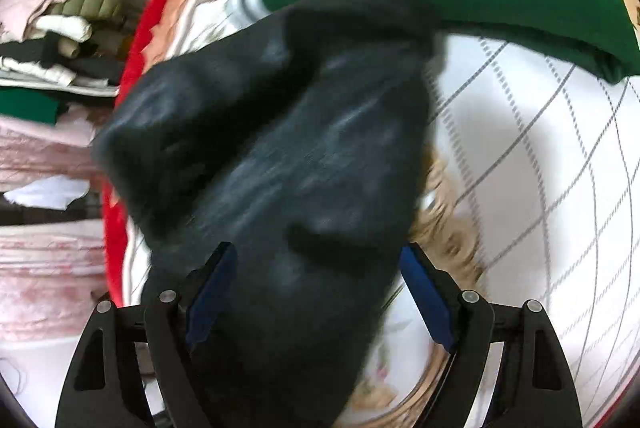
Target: Fold large clothes
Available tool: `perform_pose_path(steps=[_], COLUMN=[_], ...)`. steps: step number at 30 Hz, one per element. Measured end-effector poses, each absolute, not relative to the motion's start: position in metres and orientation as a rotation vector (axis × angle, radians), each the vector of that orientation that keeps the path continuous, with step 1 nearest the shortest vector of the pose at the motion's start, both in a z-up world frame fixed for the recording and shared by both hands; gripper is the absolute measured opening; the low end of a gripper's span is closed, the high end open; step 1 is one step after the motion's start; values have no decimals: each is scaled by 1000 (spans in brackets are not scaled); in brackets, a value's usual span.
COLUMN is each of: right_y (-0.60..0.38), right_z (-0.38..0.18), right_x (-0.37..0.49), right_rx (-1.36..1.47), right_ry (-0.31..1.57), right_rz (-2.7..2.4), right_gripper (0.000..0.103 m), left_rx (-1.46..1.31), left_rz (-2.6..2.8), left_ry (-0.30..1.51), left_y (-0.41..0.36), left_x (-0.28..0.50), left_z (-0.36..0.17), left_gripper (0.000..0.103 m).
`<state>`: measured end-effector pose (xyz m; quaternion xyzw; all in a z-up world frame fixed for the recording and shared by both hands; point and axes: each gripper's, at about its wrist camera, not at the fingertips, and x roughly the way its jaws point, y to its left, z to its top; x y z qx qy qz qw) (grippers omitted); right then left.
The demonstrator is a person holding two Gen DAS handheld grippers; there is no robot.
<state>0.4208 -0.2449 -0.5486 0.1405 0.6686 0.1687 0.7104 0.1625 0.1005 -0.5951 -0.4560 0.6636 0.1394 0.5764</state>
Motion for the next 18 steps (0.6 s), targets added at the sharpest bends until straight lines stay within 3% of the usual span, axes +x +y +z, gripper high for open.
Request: perform_pose_path(steps=[10,12,14,15,18], right_y=[-261,-260,-270,-280,-326], right_z=[-599,-594,-586,-581,-565], right_x=[455,449,438,431,402], right_rx=[454,402,425,469,585], right_ry=[1453,1436,1415,1407,1384], right_rz=[394,404,419,413,342], right_gripper=[85,42,22,17,16], left_rx=[-1005,-967,-952,-920,-839], left_rz=[320,349,368,397,428], left_ry=[1686,1701,1675,1663,1617], left_y=[104,110,118,122,124], left_x=[182,184,186,185,193], left_z=[-590,-589,-585,-581,-564], left_gripper=[53,53,53,53,53])
